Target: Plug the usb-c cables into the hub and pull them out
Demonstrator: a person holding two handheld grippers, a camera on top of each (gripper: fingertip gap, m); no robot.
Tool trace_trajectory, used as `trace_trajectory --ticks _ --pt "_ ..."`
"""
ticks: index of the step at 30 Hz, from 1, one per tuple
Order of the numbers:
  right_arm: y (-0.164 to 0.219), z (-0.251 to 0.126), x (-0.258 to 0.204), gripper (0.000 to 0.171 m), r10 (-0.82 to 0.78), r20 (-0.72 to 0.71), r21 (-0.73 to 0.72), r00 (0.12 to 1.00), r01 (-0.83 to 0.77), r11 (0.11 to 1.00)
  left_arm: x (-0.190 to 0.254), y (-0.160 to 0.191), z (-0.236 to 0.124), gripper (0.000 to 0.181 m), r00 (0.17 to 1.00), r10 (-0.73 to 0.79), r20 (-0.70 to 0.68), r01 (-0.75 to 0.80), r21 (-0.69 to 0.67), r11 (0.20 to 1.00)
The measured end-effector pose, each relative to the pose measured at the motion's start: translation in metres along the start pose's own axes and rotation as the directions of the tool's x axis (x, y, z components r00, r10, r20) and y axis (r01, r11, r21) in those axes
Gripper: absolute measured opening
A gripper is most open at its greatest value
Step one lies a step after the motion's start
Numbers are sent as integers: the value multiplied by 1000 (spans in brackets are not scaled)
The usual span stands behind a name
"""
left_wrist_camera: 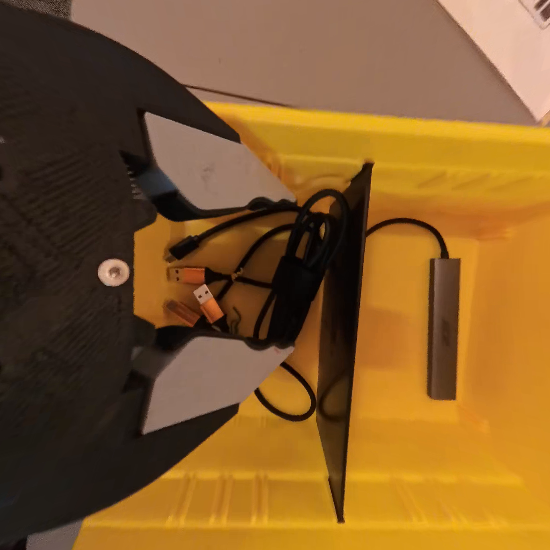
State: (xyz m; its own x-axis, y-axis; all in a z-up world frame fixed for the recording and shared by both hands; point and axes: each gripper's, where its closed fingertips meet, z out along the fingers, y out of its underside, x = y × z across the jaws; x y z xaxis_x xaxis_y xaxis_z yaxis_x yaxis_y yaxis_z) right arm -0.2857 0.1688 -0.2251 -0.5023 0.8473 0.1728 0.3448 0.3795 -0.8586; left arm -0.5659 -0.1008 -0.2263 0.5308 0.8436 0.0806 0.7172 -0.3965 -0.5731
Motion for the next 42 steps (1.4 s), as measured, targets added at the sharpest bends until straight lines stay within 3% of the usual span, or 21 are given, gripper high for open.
trace_trajectory --ticks 3,7,8,12,18,22,25,29,34,38,42 --pt "0 1 -2 33 -2 9 -3 1000 2 1000 6 5 19 99 1000 9 8 -9 -42 999" --pt "-2 -2 0 32 -47 -26 -3 999 47 999 -2 -1 31 73 998 37 46 -34 -48 998" --pt "-3 -4 2 31 -54 -36 1 998 54 999 -2 -7 28 59 998 47 51 -46 -11 999" --pt "-11 -11 5 31 -41 -42 35 998 42 998 0 -28 -2 34 994 88 72 -99 162 982" --pt "-8 -11 11 32 -13 -41 31 999 15 999 20 -72 -76 32 992 124 12 -114 489 865" --pt "-10 -15 20 34 31 -39 60 999 -29 998 64 -89 -124 31 954 299 13 -249 591 767" --pt "-8 -15 24 39 106 -3 66 994 -105 992 77 -93 -120 31 931 364 32 -319 558 766" --pt "-4 -15 30 38 160 5 66 987 -160 985 71 -87 -85 30 941 328 -85 -249 484 839" --pt "-8 -14 23 40 167 50 75 985 -171 982 95 -89 -112 30 898 419 -132 -268 592 760" --pt "-14 -15 15 45 137 83 91 987 -145 985 155 -85 -152 30 786 588 -189 -321 688 651" --pt "-27 -22 5 55 124 151 151 981 -147 977 256 -36 -183 30 500 788 -359 -332 761 557"
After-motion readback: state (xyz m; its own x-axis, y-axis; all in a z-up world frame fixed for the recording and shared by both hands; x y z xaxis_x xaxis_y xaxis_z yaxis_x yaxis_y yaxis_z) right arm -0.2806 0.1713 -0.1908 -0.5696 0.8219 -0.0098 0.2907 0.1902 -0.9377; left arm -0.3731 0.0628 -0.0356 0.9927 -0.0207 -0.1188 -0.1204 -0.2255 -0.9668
